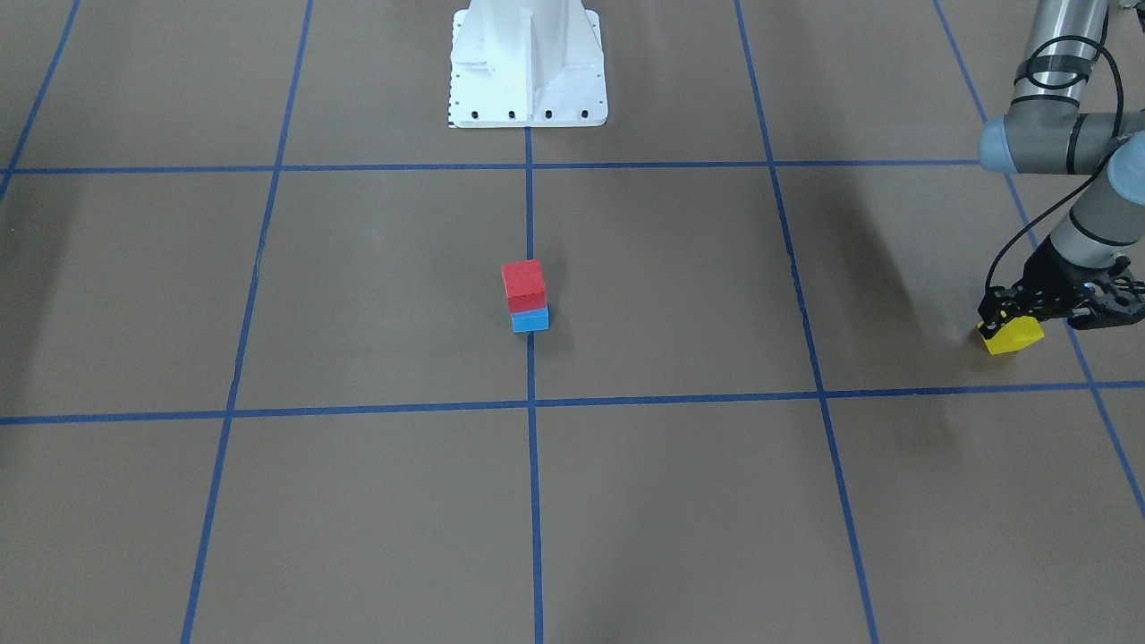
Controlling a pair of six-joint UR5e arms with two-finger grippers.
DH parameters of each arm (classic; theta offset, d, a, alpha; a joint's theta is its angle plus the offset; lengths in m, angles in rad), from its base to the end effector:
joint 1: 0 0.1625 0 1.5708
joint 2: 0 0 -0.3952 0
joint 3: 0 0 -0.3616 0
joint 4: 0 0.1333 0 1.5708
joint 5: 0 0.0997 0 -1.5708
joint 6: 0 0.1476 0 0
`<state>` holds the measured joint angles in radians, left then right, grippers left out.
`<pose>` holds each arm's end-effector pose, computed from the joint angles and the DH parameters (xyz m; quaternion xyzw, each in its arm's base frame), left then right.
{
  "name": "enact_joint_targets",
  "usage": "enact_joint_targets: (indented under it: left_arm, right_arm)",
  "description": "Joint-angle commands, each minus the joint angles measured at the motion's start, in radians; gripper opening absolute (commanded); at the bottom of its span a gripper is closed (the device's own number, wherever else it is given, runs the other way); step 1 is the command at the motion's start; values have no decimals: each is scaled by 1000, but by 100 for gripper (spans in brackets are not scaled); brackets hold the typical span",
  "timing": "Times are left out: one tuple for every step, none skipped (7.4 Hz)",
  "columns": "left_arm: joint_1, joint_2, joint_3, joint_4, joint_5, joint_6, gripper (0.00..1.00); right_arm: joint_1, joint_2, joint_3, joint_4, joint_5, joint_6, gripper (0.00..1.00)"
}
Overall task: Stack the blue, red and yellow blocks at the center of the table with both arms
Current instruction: 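Carry the yellow cube with the left gripper above the red cube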
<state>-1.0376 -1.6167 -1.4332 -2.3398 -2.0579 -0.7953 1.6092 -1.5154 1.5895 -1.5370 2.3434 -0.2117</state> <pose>0.2180 -0.4957 0.6296 0.1136 0.3778 -0.0402 0.9180 0.0492 -0.4915 0.6247 0.0965 -0.3670 -0.1003 0.9197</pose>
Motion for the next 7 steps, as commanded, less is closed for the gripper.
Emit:
enact_joint_targets:
  left_arm:
    - [-1, -122, -80, 166, 1, 5, 0]
    - [-1, -220, -139, 336, 5, 5, 0]
    - [30, -330, -174, 482, 7, 5, 0]
    - [89, -421, -194, 599, 7, -2, 0]
    - [159, -540, -194, 704, 10, -31, 0]
    - [242, -663, -188, 814, 53, -115, 0]
    - [339, -748, -178, 853, 114, -215, 0]
  right_arm:
    - [0, -3, -3, 0, 1, 0, 100]
    - [0, -3, -6, 0, -1, 2, 100]
    - [0, -3, -6, 0, -3, 15, 100]
    - [0, -2, -5, 0, -4, 38, 100]
    - [0, -2, -5, 0, -4, 40, 100]
    - [0, -2, -5, 0, -6, 41, 100]
    - [0, -3, -5, 0, -7, 46, 100]
